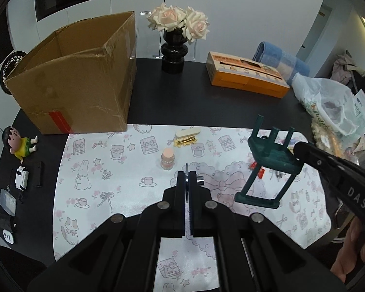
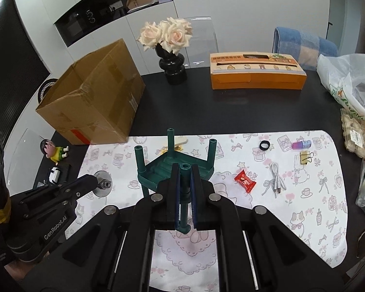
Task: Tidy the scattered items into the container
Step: 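Lift the green chair with the right tool and carry it over the cardboard box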
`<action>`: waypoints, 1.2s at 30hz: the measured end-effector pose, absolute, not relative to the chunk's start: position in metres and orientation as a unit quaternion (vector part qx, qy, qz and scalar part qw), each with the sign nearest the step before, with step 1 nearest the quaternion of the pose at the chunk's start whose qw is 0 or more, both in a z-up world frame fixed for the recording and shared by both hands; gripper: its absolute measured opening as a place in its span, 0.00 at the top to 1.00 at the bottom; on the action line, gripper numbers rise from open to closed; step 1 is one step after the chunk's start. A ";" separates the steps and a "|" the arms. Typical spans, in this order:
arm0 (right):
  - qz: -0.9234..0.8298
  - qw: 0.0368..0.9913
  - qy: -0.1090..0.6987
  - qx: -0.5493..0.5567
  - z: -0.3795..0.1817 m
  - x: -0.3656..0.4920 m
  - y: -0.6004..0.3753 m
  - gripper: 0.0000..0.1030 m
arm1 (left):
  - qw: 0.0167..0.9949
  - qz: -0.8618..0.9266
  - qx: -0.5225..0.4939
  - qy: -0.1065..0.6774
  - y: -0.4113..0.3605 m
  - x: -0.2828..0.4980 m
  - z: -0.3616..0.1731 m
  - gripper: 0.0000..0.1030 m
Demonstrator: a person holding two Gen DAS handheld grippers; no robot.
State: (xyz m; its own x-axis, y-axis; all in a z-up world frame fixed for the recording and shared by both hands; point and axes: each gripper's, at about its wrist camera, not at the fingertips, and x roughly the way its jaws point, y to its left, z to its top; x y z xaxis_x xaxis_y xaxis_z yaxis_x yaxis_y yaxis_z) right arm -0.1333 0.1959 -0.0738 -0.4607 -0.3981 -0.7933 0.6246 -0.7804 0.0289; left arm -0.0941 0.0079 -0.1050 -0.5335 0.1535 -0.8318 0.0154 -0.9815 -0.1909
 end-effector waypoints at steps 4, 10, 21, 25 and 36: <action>-0.844 0.309 0.142 0.414 -0.062 -0.128 0.184 0.93 | 0.037 0.874 -0.476 -0.088 0.000 -0.102 -0.094 0.98; -0.840 0.323 0.152 0.409 -0.054 -0.128 0.156 0.93 | 0.026 0.883 -0.462 -0.080 -0.019 -0.119 -0.078 0.98; -0.842 0.344 0.177 0.376 -0.021 -0.139 0.085 0.93 | -0.005 0.900 -0.426 -0.093 -0.086 -0.162 -0.032 0.98; -0.843 0.350 0.188 0.363 -0.005 -0.145 0.055 0.93 | -0.018 0.908 -0.409 -0.089 -0.112 -0.180 -0.014 0.98; -0.825 0.376 0.194 0.374 0.008 -0.171 -0.040 0.93 | -0.050 0.904 -0.409 -0.117 -0.183 -0.232 0.000 0.98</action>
